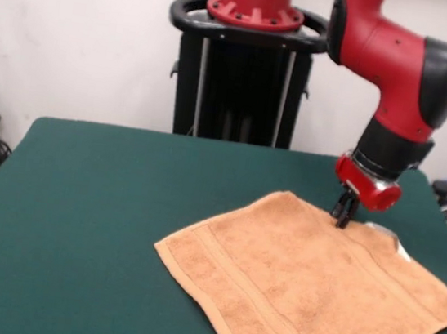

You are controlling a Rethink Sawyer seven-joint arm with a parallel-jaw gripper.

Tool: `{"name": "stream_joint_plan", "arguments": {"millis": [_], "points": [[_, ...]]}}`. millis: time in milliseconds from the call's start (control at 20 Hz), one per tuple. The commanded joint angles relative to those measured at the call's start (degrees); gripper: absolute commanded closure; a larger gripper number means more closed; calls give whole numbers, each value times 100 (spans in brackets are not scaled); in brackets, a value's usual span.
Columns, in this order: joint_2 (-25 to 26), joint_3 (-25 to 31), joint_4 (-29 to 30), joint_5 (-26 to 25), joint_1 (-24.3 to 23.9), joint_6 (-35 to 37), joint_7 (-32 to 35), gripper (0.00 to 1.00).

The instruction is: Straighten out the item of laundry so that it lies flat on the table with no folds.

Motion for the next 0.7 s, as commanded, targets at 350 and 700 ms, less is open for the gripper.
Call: {"name": "stream_joint_plan", "arguments": {"millis": [350, 700], "points": [[755, -476, -1149, -322, -152, 2923, 1158, 100], [88, -1077, -870, -1248, -450, 4839, 1185, 100]]}}
